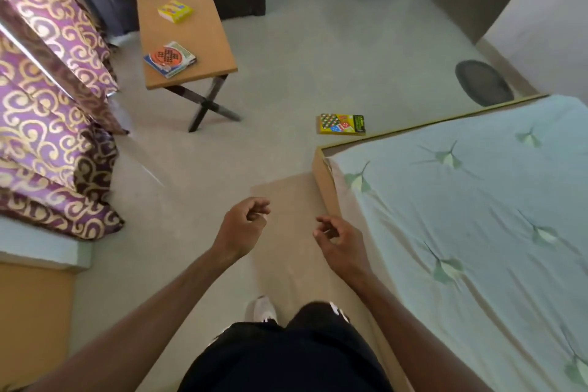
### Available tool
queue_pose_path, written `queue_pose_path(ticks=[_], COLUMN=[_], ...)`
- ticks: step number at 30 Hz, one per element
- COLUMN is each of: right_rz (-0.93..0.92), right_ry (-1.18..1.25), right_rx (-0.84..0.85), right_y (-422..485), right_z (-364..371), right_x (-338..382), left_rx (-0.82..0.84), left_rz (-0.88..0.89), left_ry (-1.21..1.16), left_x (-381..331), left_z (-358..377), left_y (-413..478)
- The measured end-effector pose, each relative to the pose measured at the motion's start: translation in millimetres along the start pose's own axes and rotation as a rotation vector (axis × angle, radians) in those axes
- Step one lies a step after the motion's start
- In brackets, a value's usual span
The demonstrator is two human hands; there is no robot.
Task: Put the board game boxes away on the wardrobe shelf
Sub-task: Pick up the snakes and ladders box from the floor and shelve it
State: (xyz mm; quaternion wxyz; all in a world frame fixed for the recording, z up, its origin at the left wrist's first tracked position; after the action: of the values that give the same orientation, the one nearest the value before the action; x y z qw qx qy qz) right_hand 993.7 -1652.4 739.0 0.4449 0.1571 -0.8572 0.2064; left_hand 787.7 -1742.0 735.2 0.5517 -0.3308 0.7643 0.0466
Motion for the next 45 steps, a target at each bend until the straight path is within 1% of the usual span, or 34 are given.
queue_pose_path(ticks=[3,7,10,14,16,23,28,33,36,38,41,45], right_rz=[-0.006,-0.005,-0.004,0.033,0.039,0.082,0.192,0.363,0.472,0.538,0.645,0.773], right_ry=[0.021,0.041,0.069,0.065,0.076,0.076,0.137,0.225,0.289,0.322,0.4,0.448], right_rx=[-0.009,-0.028,-0.068,-0.056,-0.049,-0.121,-0.244,-0.443,-0.565,-0.638,-0.755,-0.769], right_y=[70.8,189.2,282.2,386.7,443.4,605.1,704.3,770.1,799.2,817.4,843.8,879.7], right_z=[6.6,7.1,0.6,-13.1,-20.5,-36.5,-34.6,-39.8,-54.5,-66.7,-86.3,-92.4], right_x=[20.9,38.4,49.8,66.0,74.0,97.9,95.5,97.9,89.9,77.9,38.7,-22.6], left_rx=[-0.009,0.024,0.051,0.053,0.079,0.164,0.327,0.587,0.73,0.819,0.937,1.058], left_rz=[0.008,0.028,0.042,0.028,0.047,0.092,0.156,0.244,0.259,0.277,0.29,0.299], left_ry=[0.011,0.039,0.058,0.093,0.123,0.124,0.177,0.311,0.401,0.466,0.622,0.801], left_x=[-23.1,-54.4,-77.2,-112.4,-136.1,-199.2,-235.5,-276.7,-295.5,-303.2,-310.0,-298.5], left_z=[-13.3,-13.7,-10.0,-12.6,-11.8,-2.3,19.7,54.9,91.7,117.6,172.4,246.7], left_y=[68.4,175.4,261.5,358.4,411.8,594.8,728.5,835.3,887.0,915.8,961.0,1013.6])
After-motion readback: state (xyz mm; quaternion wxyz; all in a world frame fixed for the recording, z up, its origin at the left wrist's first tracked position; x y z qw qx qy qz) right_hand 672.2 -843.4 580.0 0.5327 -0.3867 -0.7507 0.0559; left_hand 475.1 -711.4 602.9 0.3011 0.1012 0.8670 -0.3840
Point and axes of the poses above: each hand's wrist, its own y-axis towards the middle knuckle, its own z-axis out of the palm, x = y × z, the point moved 4 cm from there along y, towards the middle knuckle, and after that the axes turned 1 degree about -x, right-handed, at the moved point
